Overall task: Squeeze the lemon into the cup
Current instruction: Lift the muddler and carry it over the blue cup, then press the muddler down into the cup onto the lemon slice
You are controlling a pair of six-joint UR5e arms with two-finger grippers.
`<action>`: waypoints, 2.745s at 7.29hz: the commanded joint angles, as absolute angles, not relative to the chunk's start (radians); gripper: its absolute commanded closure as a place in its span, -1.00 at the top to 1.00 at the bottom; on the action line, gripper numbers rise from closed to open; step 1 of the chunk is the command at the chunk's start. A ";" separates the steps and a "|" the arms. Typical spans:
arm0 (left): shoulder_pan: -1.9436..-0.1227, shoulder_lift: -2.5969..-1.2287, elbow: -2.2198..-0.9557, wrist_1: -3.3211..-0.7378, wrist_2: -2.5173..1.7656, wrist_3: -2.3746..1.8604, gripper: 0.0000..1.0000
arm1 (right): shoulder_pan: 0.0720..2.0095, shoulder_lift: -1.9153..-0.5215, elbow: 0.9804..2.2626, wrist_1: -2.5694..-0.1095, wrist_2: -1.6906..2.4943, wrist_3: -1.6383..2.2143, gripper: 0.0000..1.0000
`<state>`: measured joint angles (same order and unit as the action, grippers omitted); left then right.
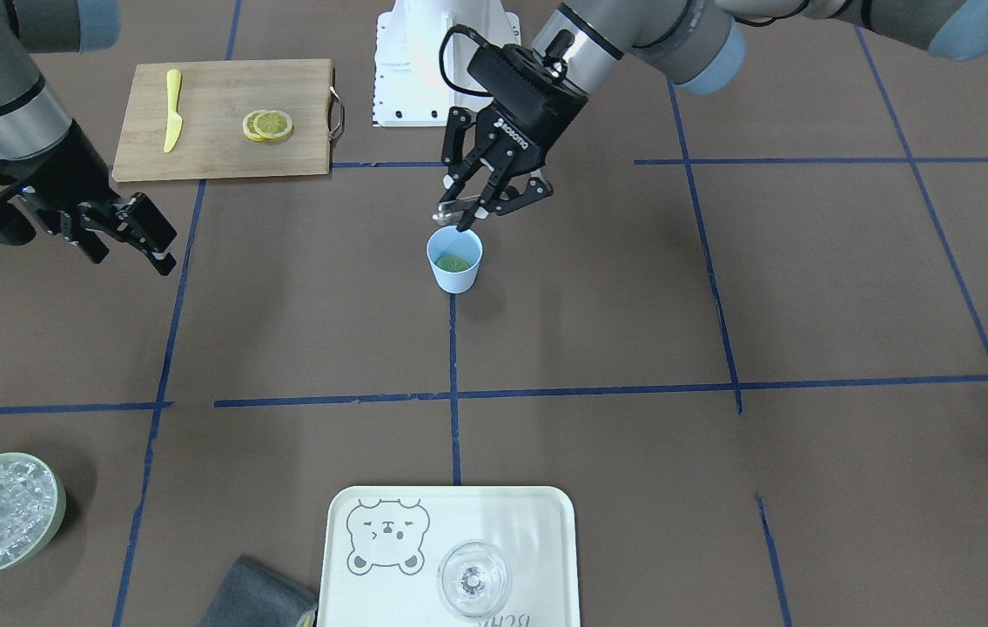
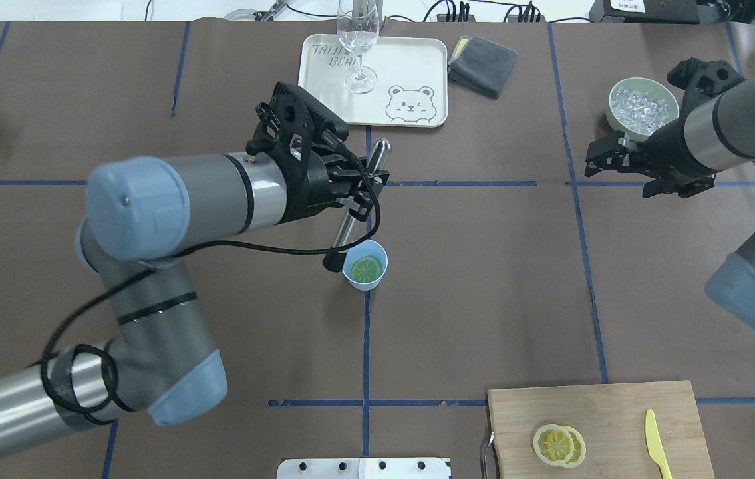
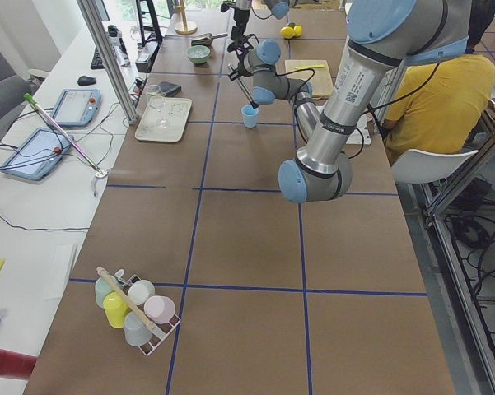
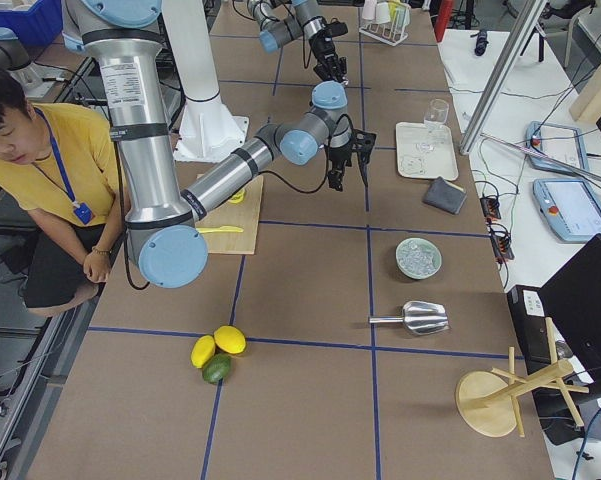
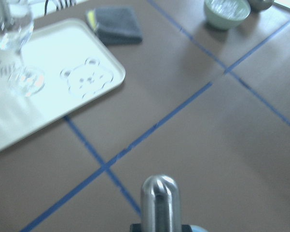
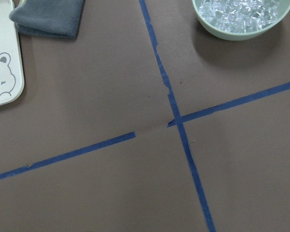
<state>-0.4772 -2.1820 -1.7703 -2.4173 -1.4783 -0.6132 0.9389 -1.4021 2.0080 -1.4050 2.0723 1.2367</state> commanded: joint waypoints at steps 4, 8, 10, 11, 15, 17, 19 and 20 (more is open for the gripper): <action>-0.319 -2.192 -1.654 -2.784 -1.033 -0.459 -1.00 | 1.043 -1.408 1.965 -1.405 2.172 1.144 1.00; -0.287 -2.192 -1.580 -2.809 -0.997 -0.453 -1.00 | 1.042 -1.408 1.956 -1.405 2.171 1.143 1.00; -0.273 -2.191 -1.580 -2.809 -0.991 -0.453 -1.00 | 1.042 -1.408 1.954 -1.405 2.171 1.144 1.00; -0.270 -2.189 -1.557 -2.809 -0.989 -0.453 -1.00 | 1.042 -1.408 1.951 -1.405 2.171 1.144 1.00; -0.258 -2.187 -1.502 -2.809 -0.971 -0.453 -1.00 | 1.042 -1.405 1.942 -1.405 2.169 1.144 1.00; -0.253 -2.187 -1.502 -2.809 -0.971 -0.431 -1.00 | 1.040 -1.402 1.942 -1.405 2.169 1.147 1.00; -0.242 -2.186 -1.499 -2.809 -0.969 -0.430 -1.00 | 1.040 -1.399 1.939 -1.405 2.168 1.147 1.00; -0.242 -2.180 -1.500 -2.809 -0.969 -0.430 -1.00 | 1.040 -1.397 1.937 -1.405 2.169 1.147 1.00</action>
<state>-0.2440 -2.1848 -1.4996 -2.8087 -0.9698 -0.4308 1.0401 -1.3993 1.9396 -1.4051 2.1684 1.1474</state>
